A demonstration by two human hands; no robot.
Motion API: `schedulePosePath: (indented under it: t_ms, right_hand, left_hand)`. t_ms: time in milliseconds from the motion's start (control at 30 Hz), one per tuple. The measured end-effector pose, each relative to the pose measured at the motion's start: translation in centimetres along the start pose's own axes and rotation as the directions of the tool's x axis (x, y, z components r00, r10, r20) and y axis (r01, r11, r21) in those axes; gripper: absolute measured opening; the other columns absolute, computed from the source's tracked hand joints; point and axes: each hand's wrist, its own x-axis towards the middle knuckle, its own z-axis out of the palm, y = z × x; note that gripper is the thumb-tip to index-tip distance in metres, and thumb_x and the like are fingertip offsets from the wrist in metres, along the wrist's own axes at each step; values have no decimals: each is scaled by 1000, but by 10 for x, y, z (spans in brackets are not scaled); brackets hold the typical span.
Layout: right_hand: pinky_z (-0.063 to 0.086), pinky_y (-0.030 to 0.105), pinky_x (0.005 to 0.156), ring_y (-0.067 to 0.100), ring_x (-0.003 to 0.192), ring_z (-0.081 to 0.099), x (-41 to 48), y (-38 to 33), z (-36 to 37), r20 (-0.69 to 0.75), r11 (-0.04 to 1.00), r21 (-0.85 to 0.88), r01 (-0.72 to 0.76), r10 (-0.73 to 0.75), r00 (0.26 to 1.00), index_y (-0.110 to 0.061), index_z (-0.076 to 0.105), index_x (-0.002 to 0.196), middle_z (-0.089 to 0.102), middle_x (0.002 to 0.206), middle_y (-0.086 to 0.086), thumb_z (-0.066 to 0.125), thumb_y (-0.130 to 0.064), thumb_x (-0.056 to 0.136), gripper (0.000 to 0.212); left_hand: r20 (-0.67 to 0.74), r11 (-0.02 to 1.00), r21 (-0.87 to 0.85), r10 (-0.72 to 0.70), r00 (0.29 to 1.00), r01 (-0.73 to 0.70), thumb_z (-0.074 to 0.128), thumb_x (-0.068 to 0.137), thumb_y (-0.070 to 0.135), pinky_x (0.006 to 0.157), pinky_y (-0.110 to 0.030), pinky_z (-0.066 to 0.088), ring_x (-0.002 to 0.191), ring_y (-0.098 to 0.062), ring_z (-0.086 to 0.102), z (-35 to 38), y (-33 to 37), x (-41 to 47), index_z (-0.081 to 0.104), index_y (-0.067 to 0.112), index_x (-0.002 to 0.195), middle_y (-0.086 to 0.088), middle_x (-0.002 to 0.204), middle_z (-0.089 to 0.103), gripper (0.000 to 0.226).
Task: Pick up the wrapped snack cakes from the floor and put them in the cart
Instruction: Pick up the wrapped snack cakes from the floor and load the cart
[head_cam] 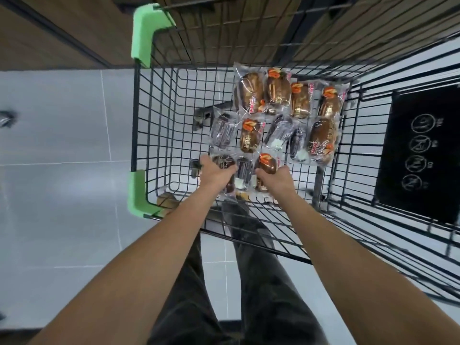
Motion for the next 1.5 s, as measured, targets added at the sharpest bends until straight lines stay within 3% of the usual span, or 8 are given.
schedulePosePath:
  t_ms: [67,200,300,467,600,767,1033,1500]
  right_hand:
    - [38,23,52,12,69,52,0,0,-3,-2,999,-21,31,-31,1000,-7,40,103,54,86,4,69,-25,84,38]
    - [36,24,52,5,60,44,-11,-8,-9,30,995,-28,96,-95,995,-13,40,81,47,68,-5,64,-18,87,25]
    - [39,19,48,5,63,55,-29,-16,-14,69,986,56,157,-161,985,-22,45,79,58,74,-6,64,-16,88,23]
    - [47,15,50,7,65,55,-70,-35,-15,77,941,62,333,-338,938,-14,50,120,58,84,-6,61,-23,91,32]
    - [39,2,45,-2,71,50,-109,-55,-6,93,887,7,462,-460,883,-9,45,133,57,97,-7,61,-23,92,46]
    - [36,8,68,1,91,52,-171,-93,26,163,803,-1,596,-588,792,-13,48,131,57,109,-8,63,-24,90,44]
    - [45,26,86,10,89,57,-281,-158,129,367,672,32,740,-697,617,-6,50,127,60,93,-3,60,-12,92,37]
    - [42,21,72,16,87,57,-452,-180,409,635,510,16,860,-669,385,-3,53,121,61,95,7,60,-9,90,33]
  left_hand:
    - [-1,1000,-13,2,1000,-2,70,82,19,92,-38,52,103,-28,59,1,1,-2,24,14,129,-13,121,53,65]
    - [17,998,-53,20,1000,-20,64,86,9,72,-14,48,100,-21,57,-4,8,-14,22,9,138,-12,126,50,67]
    - [33,996,-70,67,997,-64,61,87,4,50,-12,45,77,-11,56,-12,14,-27,30,9,132,-4,101,56,55]
    - [13,976,-101,196,981,-193,64,85,9,77,-37,54,84,-12,55,-37,24,-57,29,17,135,-1,121,49,61]
    - [-79,921,-176,339,937,-348,64,86,12,65,-5,45,89,-5,52,-75,26,-89,28,15,142,1,130,44,67]
    - [-221,824,-317,417,882,-469,61,89,11,93,-23,38,113,-11,49,-143,9,-128,35,12,138,-1,134,48,56]
    - [-512,723,-453,268,816,-521,60,88,6,91,-26,42,108,-20,53,-278,-79,-165,39,7,134,-8,130,50,51]
    - [-728,590,-564,-24,685,-578,57,91,6,87,-21,39,111,-19,52,-512,-285,-218,40,5,135,-8,135,50,47]
